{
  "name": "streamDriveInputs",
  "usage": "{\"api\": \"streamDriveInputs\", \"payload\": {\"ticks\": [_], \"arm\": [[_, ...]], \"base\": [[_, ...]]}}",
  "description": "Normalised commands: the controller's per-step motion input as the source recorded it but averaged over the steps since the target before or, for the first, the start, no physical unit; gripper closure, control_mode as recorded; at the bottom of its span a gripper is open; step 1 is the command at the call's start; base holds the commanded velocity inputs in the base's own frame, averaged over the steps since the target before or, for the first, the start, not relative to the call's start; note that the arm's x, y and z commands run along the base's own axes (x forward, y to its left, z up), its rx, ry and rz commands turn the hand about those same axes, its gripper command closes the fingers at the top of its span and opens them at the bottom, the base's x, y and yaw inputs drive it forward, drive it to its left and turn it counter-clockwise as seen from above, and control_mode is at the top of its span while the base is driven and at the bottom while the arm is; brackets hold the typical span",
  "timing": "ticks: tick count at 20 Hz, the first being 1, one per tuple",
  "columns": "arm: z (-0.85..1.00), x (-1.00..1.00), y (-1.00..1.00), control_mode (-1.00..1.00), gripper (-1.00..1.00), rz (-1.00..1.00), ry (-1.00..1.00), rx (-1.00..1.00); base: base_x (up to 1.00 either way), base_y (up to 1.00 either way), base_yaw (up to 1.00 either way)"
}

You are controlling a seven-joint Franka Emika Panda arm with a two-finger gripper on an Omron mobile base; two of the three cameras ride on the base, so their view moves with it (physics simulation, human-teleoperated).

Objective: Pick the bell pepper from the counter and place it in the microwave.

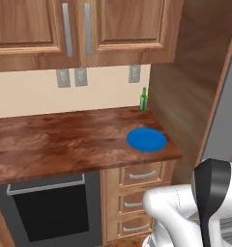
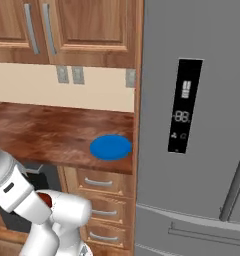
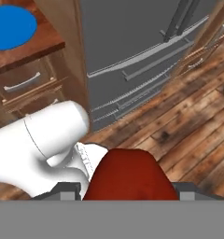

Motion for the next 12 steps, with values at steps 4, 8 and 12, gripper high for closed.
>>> {"api": "streamDriveInputs", "payload": {"ticks": [4,8,12], "arm": [[0.0,0.0,0.0,1.0,1.0,0.0,0.0,0.0],[0.0,0.0,0.0,1.0,1.0,0.0,0.0,0.0],[0.0,0.0,0.0,1.0,1.0,0.0,0.0,0.0]], "base": [[0.03,-1.0,-0.01],[0.01,-1.0,0.0],[-0.69,-1.0,0.02]]}}
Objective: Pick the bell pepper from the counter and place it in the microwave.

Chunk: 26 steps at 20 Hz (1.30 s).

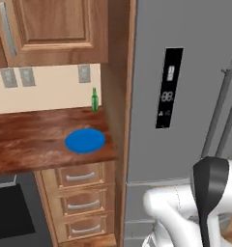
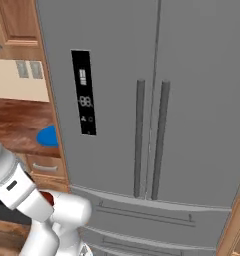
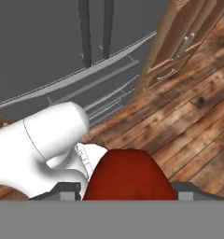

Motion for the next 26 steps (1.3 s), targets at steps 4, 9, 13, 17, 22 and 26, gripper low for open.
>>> {"api": "streamDriveInputs", "payload": {"ticks": [4,9,13,17,22,26], "arm": [[0.0,0.0,0.0,1.0,1.0,0.0,0.0,0.0],[0.0,0.0,0.0,1.0,1.0,0.0,0.0,0.0],[0.0,0.0,0.0,1.0,1.0,0.0,0.0,0.0],[0.0,0.0,0.0,1.0,1.0,0.0,0.0,0.0],[0.0,0.0,0.0,1.0,1.0,0.0,0.0,0.0],[0.0,0.0,0.0,1.0,1.0,0.0,0.0,0.0]], "base": [[-1.0,-0.98,0.12],[-0.67,-1.0,0.12],[-0.17,-1.0,0.1],[-0.34,-1.0,0.14],[-0.17,-1.0,0.12],[0.0,-1.0,0.09]]}}
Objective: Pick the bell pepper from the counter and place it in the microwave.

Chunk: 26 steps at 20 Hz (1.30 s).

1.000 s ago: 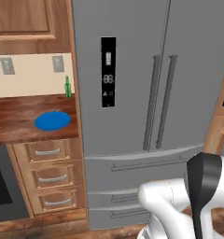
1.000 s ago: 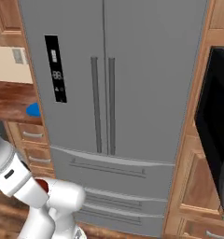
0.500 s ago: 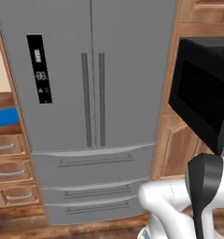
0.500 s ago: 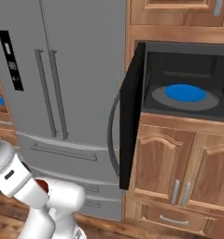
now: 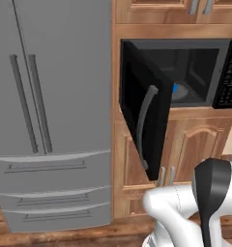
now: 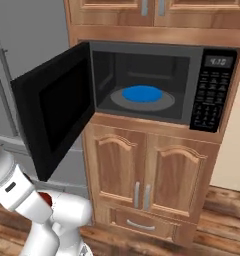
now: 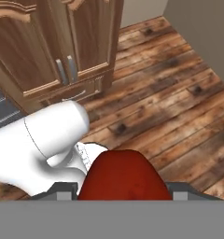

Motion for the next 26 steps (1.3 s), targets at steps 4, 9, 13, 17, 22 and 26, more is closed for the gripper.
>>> {"api": "streamDriveInputs", "payload": {"ticks": [4,9,13,17,22,26], "arm": [[0.0,0.0,0.0,1.0,1.0,0.0,0.0,0.0],[0.0,0.0,0.0,1.0,1.0,0.0,0.0,0.0],[0.0,0.0,0.0,1.0,1.0,0.0,0.0,0.0],[0.0,0.0,0.0,1.0,1.0,0.0,0.0,0.0],[0.0,0.0,0.0,1.0,1.0,0.0,0.0,0.0],[0.01,0.57,0.0,-1.0,1.0,0.04,-0.01,0.02]], "base": [[0.42,-0.97,0.13],[0.93,-0.45,0.27],[0.77,-0.15,0.27],[0.45,-0.03,0.25],[0.01,-0.03,0.08],[0.0,0.0,0.0]]}}
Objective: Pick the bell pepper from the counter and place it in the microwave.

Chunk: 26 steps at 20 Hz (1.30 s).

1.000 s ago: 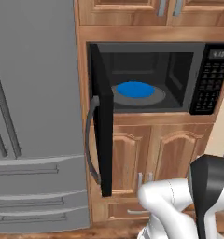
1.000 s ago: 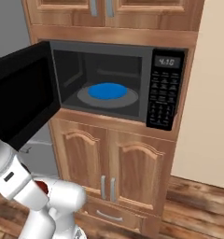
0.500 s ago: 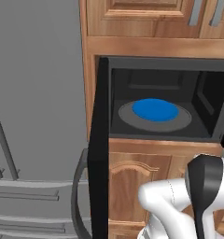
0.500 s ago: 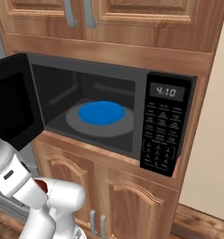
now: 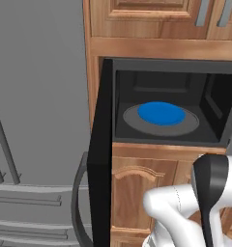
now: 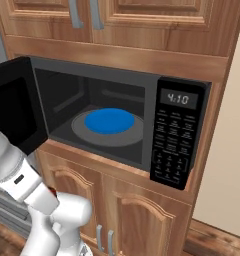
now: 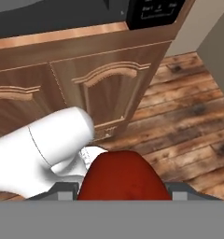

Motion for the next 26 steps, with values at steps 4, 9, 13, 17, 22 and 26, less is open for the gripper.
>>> {"api": "streamDriveInputs", "payload": {"ticks": [4,9,13,17,22,26], "arm": [[0.12,1.0,-0.01,-1.0,1.0,0.2,-0.11,0.09],[0.0,0.99,0.0,-1.0,1.0,0.28,-0.22,0.03],[-0.09,0.74,0.07,-1.0,1.0,0.27,-0.43,-0.04],[0.0,0.89,0.0,-1.0,1.0,0.17,-0.35,-0.01],[0.37,0.39,-0.01,-1.0,1.0,0.11,-0.09,0.0],[-0.03,0.63,0.08,-1.0,1.0,0.0,-0.01,-0.07]], "base": [[0.0,0.0,0.0],[0.0,0.0,0.0],[0.0,0.0,0.0],[0.0,0.0,0.0],[0.0,0.0,0.0],[0.0,0.0,0.0]]}}
